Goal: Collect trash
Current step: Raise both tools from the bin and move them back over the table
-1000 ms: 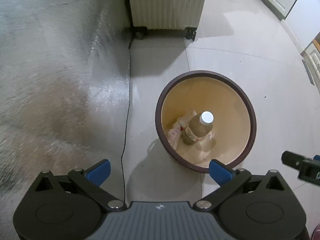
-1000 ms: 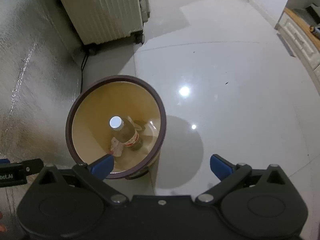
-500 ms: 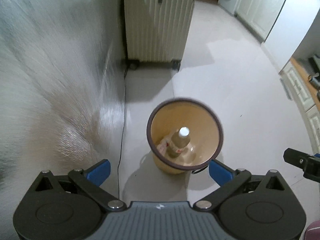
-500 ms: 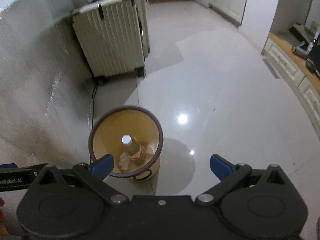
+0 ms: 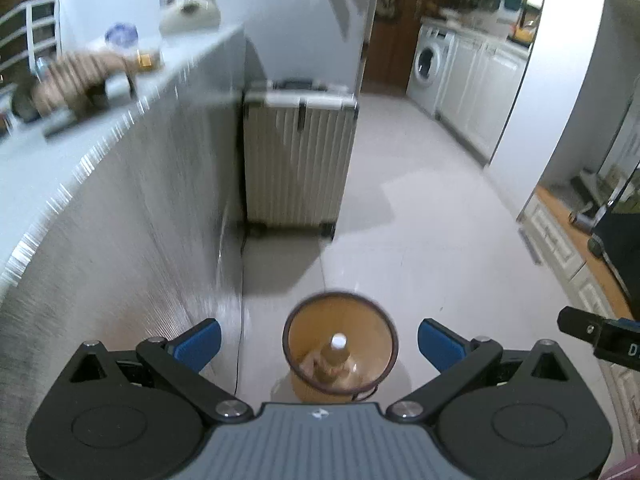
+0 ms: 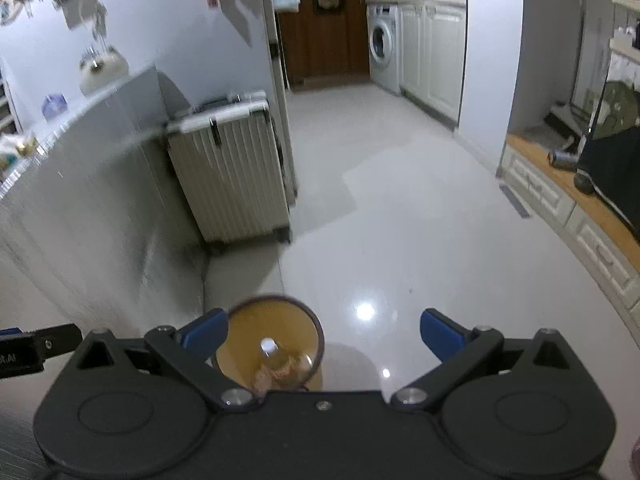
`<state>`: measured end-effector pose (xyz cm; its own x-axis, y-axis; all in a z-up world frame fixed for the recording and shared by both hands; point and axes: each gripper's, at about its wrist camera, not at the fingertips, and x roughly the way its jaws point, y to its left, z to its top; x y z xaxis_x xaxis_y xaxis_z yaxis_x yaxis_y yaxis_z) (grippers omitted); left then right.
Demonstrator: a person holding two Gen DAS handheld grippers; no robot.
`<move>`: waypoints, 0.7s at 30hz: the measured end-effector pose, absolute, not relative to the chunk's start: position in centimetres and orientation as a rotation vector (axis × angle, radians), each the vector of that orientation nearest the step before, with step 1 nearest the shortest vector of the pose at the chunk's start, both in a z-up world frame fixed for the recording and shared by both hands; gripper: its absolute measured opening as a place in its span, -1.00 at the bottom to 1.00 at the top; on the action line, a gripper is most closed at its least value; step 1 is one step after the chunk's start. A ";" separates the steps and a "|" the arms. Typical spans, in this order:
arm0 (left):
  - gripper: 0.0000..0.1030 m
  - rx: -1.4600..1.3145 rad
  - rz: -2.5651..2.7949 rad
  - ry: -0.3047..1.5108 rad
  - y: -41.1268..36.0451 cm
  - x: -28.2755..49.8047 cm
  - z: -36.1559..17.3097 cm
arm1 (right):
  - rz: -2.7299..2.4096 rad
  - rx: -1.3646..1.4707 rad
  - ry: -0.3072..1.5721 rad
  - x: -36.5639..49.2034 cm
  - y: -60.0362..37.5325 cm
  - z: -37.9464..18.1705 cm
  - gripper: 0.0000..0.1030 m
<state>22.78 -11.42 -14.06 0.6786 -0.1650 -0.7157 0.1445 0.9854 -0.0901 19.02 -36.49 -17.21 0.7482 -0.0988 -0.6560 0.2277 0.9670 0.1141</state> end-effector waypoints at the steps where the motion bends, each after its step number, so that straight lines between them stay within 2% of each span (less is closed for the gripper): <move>1: 1.00 -0.027 -0.176 0.788 -11.3 22.3 -13.2 | -0.179 0.193 0.685 18.6 -36.3 -16.4 1.00; 12: 1.00 -0.025 -0.131 0.585 -6.9 16.9 -3.8 | -0.074 0.214 0.472 15.7 -32.4 -9.5 1.00; 21: 1.00 -0.042 -0.036 0.488 -0.7 15.1 0.2 | 0.016 0.195 0.373 16.1 -27.0 -5.8 1.00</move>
